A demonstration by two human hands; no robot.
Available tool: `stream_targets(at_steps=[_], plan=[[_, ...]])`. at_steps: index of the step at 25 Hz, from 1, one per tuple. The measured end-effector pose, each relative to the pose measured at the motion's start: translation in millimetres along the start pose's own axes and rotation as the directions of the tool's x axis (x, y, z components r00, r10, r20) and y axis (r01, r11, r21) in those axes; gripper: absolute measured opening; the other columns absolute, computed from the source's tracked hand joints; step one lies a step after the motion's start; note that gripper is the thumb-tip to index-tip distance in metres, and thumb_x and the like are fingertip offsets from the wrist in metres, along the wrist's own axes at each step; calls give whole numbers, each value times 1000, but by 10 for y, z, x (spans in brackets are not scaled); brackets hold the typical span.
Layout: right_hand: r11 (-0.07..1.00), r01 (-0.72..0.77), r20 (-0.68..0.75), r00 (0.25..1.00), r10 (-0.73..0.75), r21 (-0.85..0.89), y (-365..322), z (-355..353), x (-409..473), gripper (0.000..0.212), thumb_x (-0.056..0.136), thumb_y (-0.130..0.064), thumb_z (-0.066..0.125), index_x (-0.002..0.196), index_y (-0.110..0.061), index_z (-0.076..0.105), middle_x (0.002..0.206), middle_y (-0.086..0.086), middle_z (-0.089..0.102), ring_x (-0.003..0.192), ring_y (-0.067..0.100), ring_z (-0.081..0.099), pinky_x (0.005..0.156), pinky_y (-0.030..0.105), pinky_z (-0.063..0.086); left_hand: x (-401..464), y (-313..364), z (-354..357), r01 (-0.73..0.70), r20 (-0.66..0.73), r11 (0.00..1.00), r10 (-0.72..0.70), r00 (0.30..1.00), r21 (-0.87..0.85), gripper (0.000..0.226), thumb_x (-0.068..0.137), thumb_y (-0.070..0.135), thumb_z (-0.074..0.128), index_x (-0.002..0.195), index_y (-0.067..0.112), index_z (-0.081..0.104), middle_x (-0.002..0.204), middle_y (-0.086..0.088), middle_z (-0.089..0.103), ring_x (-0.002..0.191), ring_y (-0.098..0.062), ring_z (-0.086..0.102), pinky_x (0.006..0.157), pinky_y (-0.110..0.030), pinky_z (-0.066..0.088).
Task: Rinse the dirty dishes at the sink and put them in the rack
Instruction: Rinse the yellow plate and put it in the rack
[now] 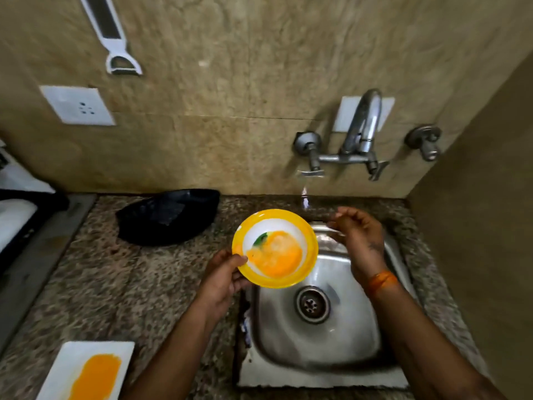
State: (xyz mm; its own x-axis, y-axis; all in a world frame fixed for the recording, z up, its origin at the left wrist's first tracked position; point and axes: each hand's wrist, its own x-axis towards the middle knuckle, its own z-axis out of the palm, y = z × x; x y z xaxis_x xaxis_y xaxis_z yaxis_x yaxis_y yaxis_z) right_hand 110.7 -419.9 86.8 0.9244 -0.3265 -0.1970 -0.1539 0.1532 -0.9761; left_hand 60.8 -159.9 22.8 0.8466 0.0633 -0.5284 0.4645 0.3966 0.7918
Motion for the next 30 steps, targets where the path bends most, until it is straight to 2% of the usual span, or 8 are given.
stream_targets(at_steps=[6,12,15,17,20,23,27,30], plan=[[894,204,-243,916,-318,-400,-373,-427,972,52,84,-28,81,128,-8,63,120,13,71,103,15,65,97,41,55,196,-39,1064,29,141,999,-24,990,-31,30,95,-3,57,115,15,69,103,-13,76,77,-21,76,62,-32,63],[728,330,-132,858,-497,-601,-484,-417,1338,39,88,-55,61,81,-19,74,80,6,78,82,26,73,75,39,56,358,-110,1533,81,155,995,-72,985,-50,42,96,-3,54,132,14,65,106,-12,76,90,-25,73,81,-40,61],[870,286,-144,918,-368,-403,-436,-446,1411,38,87,-64,61,80,-29,73,77,3,76,82,25,74,81,55,58,399,-135,1534,83,148,996,-76,986,-37,42,96,-3,53,134,14,64,108,-12,76,90,-25,74,73,-38,64],[833,252,-124,927,-354,-492,-379,-485,1188,41,90,-62,61,106,-27,74,105,8,77,106,27,70,96,52,54,433,-145,1490,81,133,997,-78,988,-19,41,97,-3,53,134,12,63,106,-11,77,87,-25,75,66,-35,64],[622,364,191,925,-328,-694,-219,-539,500,64,100,-55,49,146,-10,51,146,14,57,137,28,51,114,41,42,505,-181,1428,61,88,998,-58,994,-29,36,100,3,56,134,10,64,106,-15,77,87,-27,76,64,-34,64],[440,500,597,795,108,-746,33,-519,55,63,102,-59,38,149,-17,49,154,7,51,144,23,44,121,37,32,590,-226,1421,32,61,999,-31,998,-25,28,102,8,57,128,10,68,98,-13,79,77,-23,76,59,-32,63],[-84,490,459,854,246,-867,384,-614,129,103,88,-83,10,158,-10,30,164,17,30,153,35,24,125,45,11,624,-249,1376,110,112,989,-121,986,104,19,101,9,58,112,16,72,89,-7,81,74,-22,77,62,-36,65],[18,538,530,822,209,-843,394,-460,249,113,79,-86,-6,160,-13,24,165,19,26,154,35,20,125,45,8,572,-282,1425,159,157,975,-184,970,158,18,99,4,57,105,12,73,80,-8,75,55,-12,69,54,-29,61]])
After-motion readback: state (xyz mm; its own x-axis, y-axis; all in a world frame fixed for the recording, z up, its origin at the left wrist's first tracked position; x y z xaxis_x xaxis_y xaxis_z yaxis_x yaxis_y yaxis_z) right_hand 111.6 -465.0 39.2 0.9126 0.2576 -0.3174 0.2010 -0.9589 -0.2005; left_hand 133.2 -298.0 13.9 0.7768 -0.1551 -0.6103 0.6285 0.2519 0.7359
